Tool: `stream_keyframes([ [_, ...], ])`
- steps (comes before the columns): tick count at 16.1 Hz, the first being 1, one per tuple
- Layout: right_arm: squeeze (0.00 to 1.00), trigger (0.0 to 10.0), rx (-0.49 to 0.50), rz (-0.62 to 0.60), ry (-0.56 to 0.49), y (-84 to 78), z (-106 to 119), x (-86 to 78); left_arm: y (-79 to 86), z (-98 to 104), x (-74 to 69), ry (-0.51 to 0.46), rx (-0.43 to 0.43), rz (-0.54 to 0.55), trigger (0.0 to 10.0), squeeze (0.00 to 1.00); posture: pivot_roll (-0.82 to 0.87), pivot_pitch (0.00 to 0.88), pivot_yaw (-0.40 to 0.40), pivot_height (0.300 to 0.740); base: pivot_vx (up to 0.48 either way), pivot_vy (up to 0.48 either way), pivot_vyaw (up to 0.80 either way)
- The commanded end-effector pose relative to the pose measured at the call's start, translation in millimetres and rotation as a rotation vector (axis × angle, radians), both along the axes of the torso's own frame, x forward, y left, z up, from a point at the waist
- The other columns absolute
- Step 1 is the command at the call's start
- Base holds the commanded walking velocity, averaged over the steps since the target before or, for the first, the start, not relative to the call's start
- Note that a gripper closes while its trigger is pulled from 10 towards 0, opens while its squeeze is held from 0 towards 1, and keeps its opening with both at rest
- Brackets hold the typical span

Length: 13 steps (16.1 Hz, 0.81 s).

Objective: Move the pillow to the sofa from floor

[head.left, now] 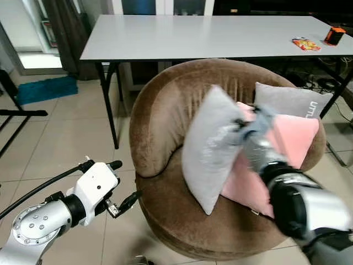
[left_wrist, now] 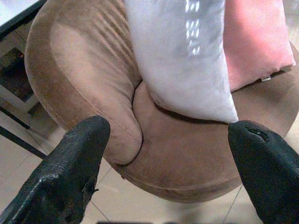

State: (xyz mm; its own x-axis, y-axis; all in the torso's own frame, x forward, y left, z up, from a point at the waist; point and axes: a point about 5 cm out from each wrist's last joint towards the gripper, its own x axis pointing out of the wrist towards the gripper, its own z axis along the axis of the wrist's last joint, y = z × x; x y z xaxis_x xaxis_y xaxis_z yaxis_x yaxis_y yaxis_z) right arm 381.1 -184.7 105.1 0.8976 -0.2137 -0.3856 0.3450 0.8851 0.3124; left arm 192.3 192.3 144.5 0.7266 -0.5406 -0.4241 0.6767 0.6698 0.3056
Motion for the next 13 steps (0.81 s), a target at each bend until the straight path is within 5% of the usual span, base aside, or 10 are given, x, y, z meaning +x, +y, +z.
stream_keyframes([
  [1, 1.00, 10.0, -0.030, -0.050, -0.008, -13.9, 2.2, -1.2, -2.9, 3.7, -0.2, -0.005, 0.003, -0.020, 10.0, 0.00, 0.20, 0.000, -0.007, 0.740, 0.000, 0.000, 0.00],
  [7, 1.00, 10.0, -0.060, -0.161, -0.186, -75.1, 42.0, 1.0, -13.7, 3.1, 17.5, -0.031, -0.017, -0.052, 10.0, 0.00, 0.13, 0.000, 0.037, 0.740, 0.000, 0.000, 0.00],
  [11, 1.00, 10.0, -0.096, -0.133, -0.322, -95.7, 65.3, 0.4, -18.4, 1.0, 35.3, -0.089, -0.049, 0.020, 10.0, 0.00, 0.06, 0.000, 0.077, 0.740, 0.000, 0.000, 0.00],
  [13, 1.00, 10.0, -0.169, -0.017, -0.373, -95.4, 68.5, -1.0, -18.6, -3.4, 43.7, -0.128, -0.072, 0.119, 10.0, 0.00, 0.00, 0.000, 0.094, 0.740, 0.000, 0.000, 0.00],
])
